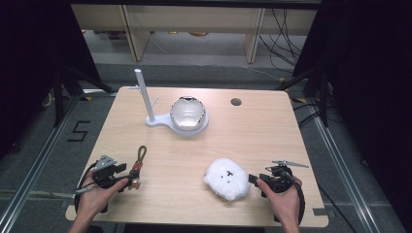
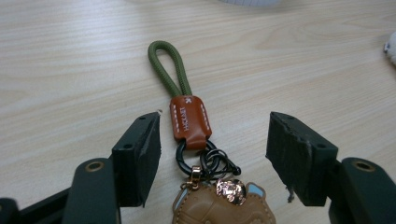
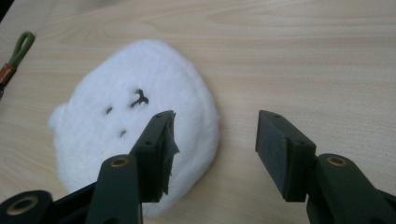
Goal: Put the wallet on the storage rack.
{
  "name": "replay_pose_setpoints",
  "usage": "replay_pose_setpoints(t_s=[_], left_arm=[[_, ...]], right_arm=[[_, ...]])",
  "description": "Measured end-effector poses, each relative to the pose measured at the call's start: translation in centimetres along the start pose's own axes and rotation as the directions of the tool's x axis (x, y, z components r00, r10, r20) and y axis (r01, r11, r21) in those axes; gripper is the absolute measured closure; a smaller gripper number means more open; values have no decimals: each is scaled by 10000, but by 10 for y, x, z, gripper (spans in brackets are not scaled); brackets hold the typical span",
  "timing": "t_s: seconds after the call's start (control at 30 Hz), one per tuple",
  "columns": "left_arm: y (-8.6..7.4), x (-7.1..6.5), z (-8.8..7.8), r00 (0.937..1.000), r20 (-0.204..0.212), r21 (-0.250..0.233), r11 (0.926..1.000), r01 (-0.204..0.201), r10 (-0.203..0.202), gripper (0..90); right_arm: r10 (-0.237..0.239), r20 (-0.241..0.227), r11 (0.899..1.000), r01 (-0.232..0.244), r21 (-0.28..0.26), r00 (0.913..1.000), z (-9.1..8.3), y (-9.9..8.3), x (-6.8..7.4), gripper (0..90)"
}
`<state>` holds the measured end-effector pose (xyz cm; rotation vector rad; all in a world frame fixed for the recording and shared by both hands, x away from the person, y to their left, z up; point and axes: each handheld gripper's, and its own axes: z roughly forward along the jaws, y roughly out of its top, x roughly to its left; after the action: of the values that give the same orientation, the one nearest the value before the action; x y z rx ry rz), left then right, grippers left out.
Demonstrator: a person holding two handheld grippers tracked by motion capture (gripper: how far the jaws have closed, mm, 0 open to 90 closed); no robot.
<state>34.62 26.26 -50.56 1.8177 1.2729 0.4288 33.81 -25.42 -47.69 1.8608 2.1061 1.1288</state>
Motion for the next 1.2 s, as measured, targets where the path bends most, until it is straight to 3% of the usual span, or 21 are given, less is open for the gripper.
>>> replay_pose_setpoints(t_s=[0.1, 0.13, 0.17, 0.23, 0.3, 0.33, 0.37, 0.4, 0.47, 0.5, 0.53, 0.57, 0.6, 0.63, 0.7, 0.73, 0.77, 0.8, 0.83, 0.93, 1.2], left_arm=[[2, -2, 1, 10000, -5, 48, 10000, -54, 54, 348], [3, -3, 2, 10000, 42, -10, 10000, -48, 48, 349], [3, -3, 2, 10000, 42, -10, 10000, -48, 48, 350], [4, -4, 3, 10000, 12, -53, 10000, -23, 23, 352], [4, -4, 3, 10000, -39, -44, 10000, -62, 62, 354], [4, -4, 3, 10000, 10, -29, 10000, -76, 76, 354], [4, -4, 3, 10000, 10, -29, 10000, -76, 76, 355], [4, -5, 3, 10000, 15, -81, 10000, -37, 37, 355], [3, -7, 5, 9999, 123, -95, 9999, -100, 101, 356], [3, -7, 5, 9999, 123, -95, 9999, -100, 101, 356], [2, -8, 7, 9997, 146, -118, 9998, -174, 176, 356], [2, -8, 7, 9997, 146, -118, 9998, -174, 176, 356], [1, -8, 7, 9994, 186, -9, 9996, -285, 285, 356], [1, -8, 7, 9994, 186, -9, 9996, -285, 285, 357], [1, -10, 7, 9993, 201, -9, 9995, -321, 322, 358], [1, -10, 7, 9993, 201, -9, 9995, -321, 322, 358], [1, -11, 7, 9995, 179, -55, 9996, -277, 278, 358], [2, -11, 7, 9993, 223, -72, 9995, -302, 304, 358], [2, -11, 7, 9993, 223, -72, 9995, -302, 304, 357], [2, -10, 9, 9994, 140, -69, 9995, -313, 314, 357], [1, -9, 7, 9994, 116, -41, 9995, -324, 324, 358]], right_arm=[[-116, 163, 9992, 109, 395, 9998, 0, 4, 1, 491], [-335, 76, 9956, 327, 873, 9994, -2, 8, 0, 499], [-335, 76, 9956, 327, 873, 9994, -2, 8, 0, 499], [-612, 80, 9887, 595, 1376, 9981, -3, 14, 1, 505], [-820, 117, 9844, 792, 1574, 9966, -2, 15, 1, 512], [-621, -86, 9832, 626, 1713, 9980, -1, 17, 2, 523], [-1058, 83, 9786, 1026, 1783, 9944, 0, 19, 2, 530], [-1058, 83, 9786, 1026, 1783, 9944, 0, 19, 2, 530], [-1149, -153, 9635, 1152, 2416, 9933, 3, 27, 5, 546], [-1149, -153, 9635, 1152, 2416, 9933, 3, 27, 5, 546], [-1347, -283, 9525, 1373, 2717, 9905, 6, 32, 8, 558], [-1347, -283, 9525, 1373, 2717, 9905, 6, 32, 8, 558], [-1405, -144, 9389, 1379, 3152, 9900, 10, 38, 13, 562], [-1405, -144, 9389, 1379, 3152, 9900, 10, 38, 13, 562], [-1902, -238, 9045, 1847, 3843, 9815, 17, 46, 17, 564], [-1902, -238, 9045, 1847, 3843, 9815, 17, 46, 17, 564], [-1954, -285, 8978, 1905, 3970, 9803, 20, 48, 20, 561], [-2294, -398, 8866, 2257, 4037, 9725, 24, 53, 24, 553], [-2294, -398, 8866, 2257, 4037, 9725, 24, 53, 24, 553], [-2474, -400, 8555, 2377, 4601, 9681, 33, 63, 25, 511], [-2433, -465, 8468, 2355, 4769, 9688, 53, 69, 23, 475]])
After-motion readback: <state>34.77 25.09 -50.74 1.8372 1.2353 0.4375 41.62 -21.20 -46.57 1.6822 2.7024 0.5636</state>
